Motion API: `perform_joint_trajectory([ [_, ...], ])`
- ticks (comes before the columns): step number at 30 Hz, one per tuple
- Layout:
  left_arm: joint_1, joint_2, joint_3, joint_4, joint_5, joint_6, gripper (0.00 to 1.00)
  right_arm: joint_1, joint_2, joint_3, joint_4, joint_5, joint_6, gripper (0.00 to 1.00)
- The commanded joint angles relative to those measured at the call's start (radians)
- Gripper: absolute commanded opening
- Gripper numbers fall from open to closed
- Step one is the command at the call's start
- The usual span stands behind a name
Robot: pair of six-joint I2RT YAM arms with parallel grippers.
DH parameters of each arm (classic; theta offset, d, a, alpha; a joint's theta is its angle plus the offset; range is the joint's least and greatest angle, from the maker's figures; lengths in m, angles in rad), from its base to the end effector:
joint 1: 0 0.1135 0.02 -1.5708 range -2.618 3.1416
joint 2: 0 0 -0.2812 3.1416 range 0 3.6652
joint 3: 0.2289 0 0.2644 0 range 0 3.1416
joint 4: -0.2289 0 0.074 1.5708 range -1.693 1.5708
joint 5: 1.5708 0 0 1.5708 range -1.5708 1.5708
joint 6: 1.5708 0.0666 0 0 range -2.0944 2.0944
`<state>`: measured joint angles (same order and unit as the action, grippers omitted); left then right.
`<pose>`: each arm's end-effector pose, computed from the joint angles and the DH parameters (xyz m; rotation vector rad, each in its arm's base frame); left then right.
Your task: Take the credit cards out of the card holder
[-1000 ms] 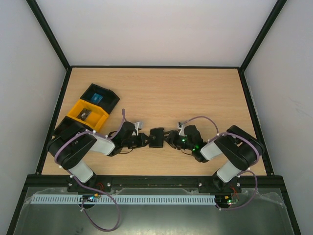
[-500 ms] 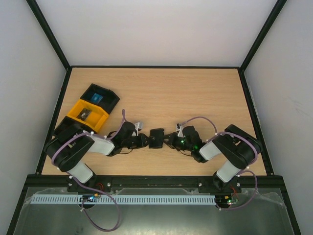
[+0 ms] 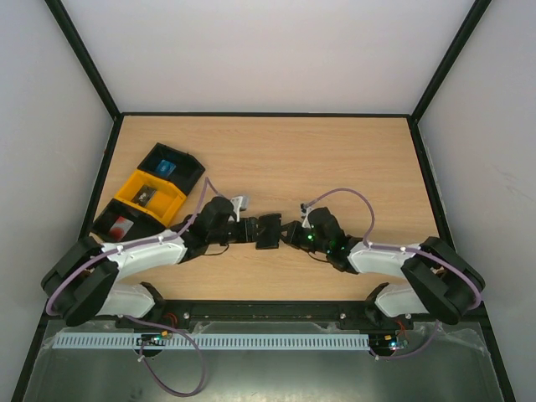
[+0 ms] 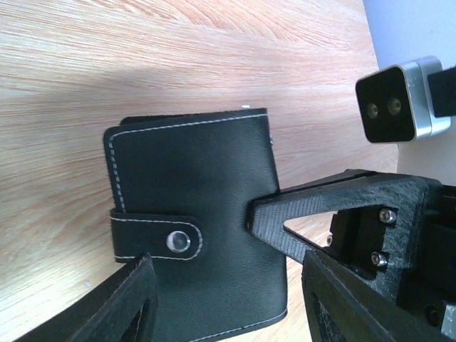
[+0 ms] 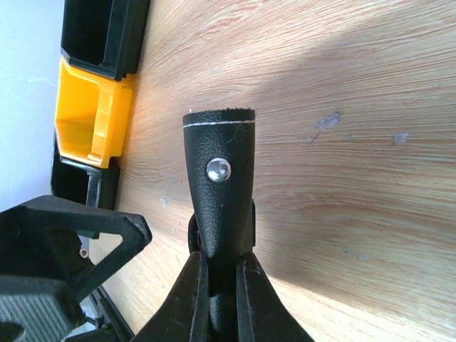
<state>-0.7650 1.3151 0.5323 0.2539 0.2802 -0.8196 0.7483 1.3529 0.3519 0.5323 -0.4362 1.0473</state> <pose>0.1985 -0.2161 0.1768 0.1247 2.3308 -1.1809 0.1776 0.2033 0.1429 0.0336 2.3791 1.4586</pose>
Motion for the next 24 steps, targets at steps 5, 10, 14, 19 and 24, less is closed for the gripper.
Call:
perform_joint_trajectory([
  [5,-0.049,0.075,0.063,-0.082,-0.039,0.077,0.57,0.042,-0.041,0.050,-0.092,0.055,0.006,0.02],
  [10,-0.049,0.124,0.092,-0.142,-0.109,0.119,0.54,0.066,-0.041,0.052,-0.073,0.056,0.018,0.02],
  [14,-0.049,0.133,0.098,-0.157,-0.140,0.140,0.54,0.073,-0.039,0.048,-0.064,0.054,0.019,0.02],
  [19,-0.048,0.136,0.087,-0.156,-0.167,0.138,0.50,0.076,-0.034,0.045,-0.057,0.053,0.023,0.02],
  [24,-0.048,0.136,0.071,-0.187,-0.187,0.138,0.48,0.077,-0.037,0.049,-0.068,0.059,0.017,0.02],
])
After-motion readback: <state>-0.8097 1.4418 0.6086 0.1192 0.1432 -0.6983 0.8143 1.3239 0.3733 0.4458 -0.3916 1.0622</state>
